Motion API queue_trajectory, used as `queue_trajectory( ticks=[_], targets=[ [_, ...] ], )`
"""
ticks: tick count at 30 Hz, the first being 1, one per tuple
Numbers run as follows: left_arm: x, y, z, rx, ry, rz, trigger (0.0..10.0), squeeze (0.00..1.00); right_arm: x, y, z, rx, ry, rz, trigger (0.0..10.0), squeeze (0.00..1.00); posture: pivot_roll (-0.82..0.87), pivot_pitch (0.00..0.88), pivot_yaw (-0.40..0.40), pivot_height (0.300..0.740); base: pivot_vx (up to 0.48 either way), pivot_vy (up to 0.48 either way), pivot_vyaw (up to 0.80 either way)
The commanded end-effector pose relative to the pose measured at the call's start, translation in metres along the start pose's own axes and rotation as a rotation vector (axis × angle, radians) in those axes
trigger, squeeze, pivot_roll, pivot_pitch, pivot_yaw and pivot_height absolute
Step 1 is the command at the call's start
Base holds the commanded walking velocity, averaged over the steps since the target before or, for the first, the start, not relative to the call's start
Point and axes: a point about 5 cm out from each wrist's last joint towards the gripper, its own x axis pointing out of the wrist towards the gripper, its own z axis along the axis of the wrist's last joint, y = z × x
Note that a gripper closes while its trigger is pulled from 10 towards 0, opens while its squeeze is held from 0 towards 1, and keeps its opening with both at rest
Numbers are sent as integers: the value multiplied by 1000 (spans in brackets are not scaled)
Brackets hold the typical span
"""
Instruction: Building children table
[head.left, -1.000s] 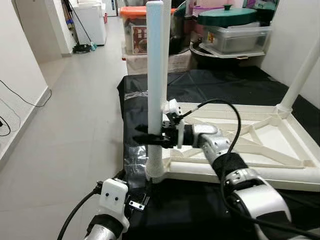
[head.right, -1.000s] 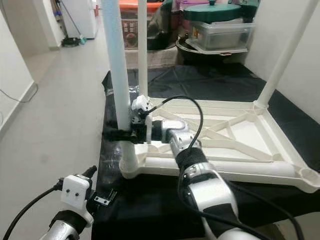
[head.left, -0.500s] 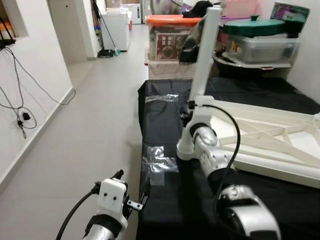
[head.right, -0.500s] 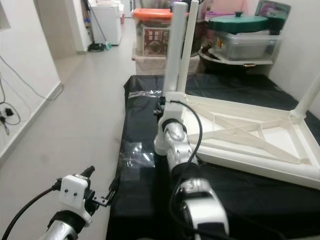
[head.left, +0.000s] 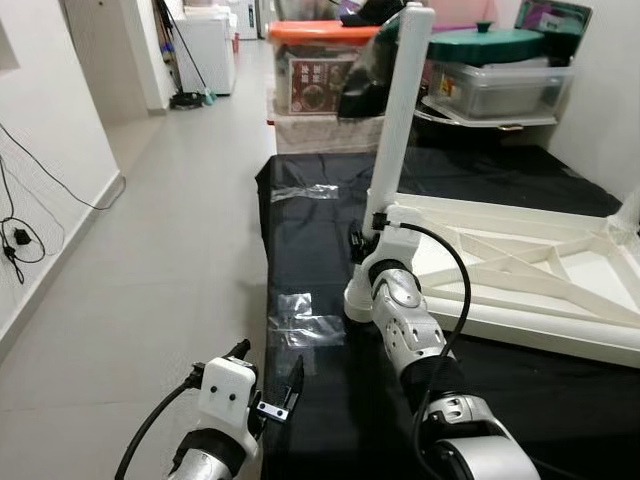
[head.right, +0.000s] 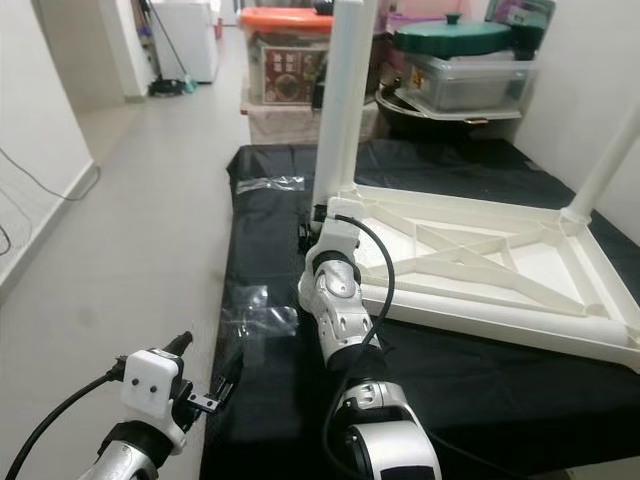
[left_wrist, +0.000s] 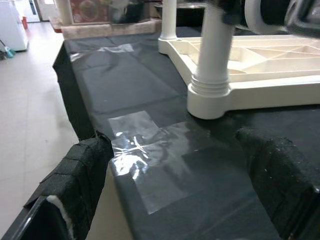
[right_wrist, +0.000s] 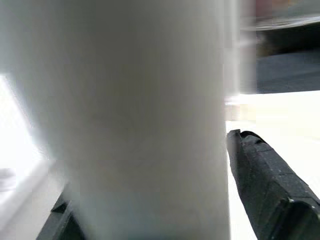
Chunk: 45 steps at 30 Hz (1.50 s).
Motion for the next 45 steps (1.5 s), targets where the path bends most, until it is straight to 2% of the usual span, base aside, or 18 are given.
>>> queue_trajectory(
  ticks=[1, 2, 5, 7, 8, 12, 23, 24, 32, 34, 35, 36, 38, 39, 40, 42, 43, 45],
  targets=[
    [-1, 0, -4, -1, 18, 5, 10000, 0, 4, 8, 8, 64, -4, 184, 10000, 0, 18, 0, -9, 740, 0, 0, 0],
    [-1, 0, -4, -1, 18, 5, 10000, 0, 4, 8, 8, 64, -4, 184, 10000, 0, 18, 0, -9, 740, 0, 0, 0],
    [0, 0, -5, 0, 19, 4, 10000, 0, 3, 1, 17, 91, 58, 475, 10000, 0, 16, 0, -6, 740, 0, 0, 0],
    [0, 0, -5, 1, 20, 2, 10000, 0, -10, 4, 16, 45, 159, 784, 10000, 0, 16, 0, -6, 740, 0, 0, 0],
    [0, 0, -5, 1, 20, 2, 10000, 0, -10, 4, 16, 45, 159, 784, 10000, 0, 16, 0, -6, 740, 0, 0, 0],
    [0, 0, -6, 5, 20, 0, 10000, 0, -31, 6, 18, 6, 288, 1179, 10000, 0, 26, 0, -10, 740, 0, 0, 0],
    [0, 1, -6, 6, 21, 4, 10000, 0, -29, 27, 43, 58, 267, 1495, 10000, 0, 37, 0, -20, 740, 0, 0, 0],
    [0, 1, -6, 6, 21, 4, 10000, 0, -28, 29, 41, 51, 279, 1495, 0, 0, 37, 0, -20, 740, 0, 0, 0],
    [0, 1, -6, 3, 20, 8, 10000, 0, -26, 33, 15, 18, 266, 1313, 0, 0, 37, 0, -20, 740, 0, 0, 0],
    [0, 1, -5, 2, 21, 7, 10000, 0, -23, 33, 10, 11, 239, 1207, 0, 0, 37, 0, -20, 740, 0, 0, 0],
    [0, 0, -5, 1, 22, 6, 10000, 0, -14, 31, 7, -2, 224, 1041, 0, 0, 37, 0, -20, 740, 0, 0, 0],
    [0, 0, -5, 1, 22, 6, 10000, 0, -14, 31, 7, -2, 224, 1041, 0, 0, 37, 0, -20, 740, 0, 0, 0],
    [0, 1, -5, 0, 23, 5, 10000, 0, 3, 18, 1, -41, 202, 614, 0, 0, 28, 0, -13, 740, 0, 0, 0],
    [0, 1, -6, -1, 24, 4, 10000, 0, 8, 1, -2, -53, 187, 336, 0, 0, 28, 0, -13, 740, 0, 0, 0],
    [0, 1, -6, -1, 24, 4, 10000, 0, 8, 1, -2, -53, 187, 336, 0, 0, 28, 0, -13, 740, 0, 0, 0],
    [0, 1, -6, -1, 25, 3, 10000, 0, 5, -26, -9, -59, 186, -32, 0, 0, 20, 0, -9, 740, 0, 0, 0],
    [-1, 1, -6, -1, 26, 2, 10000, 0, 1, -35, -12, -60, 192, -144, 0, 0, 20, 0, -9, 740, 0, 0, 0],
    [-1, 1, -6, -1, 26, 1, 10000, 0, -4, -41, -14, -61, 185, -235, 0, 0, 20, 0, -9, 740, 0, 0, 0]
  ],
)
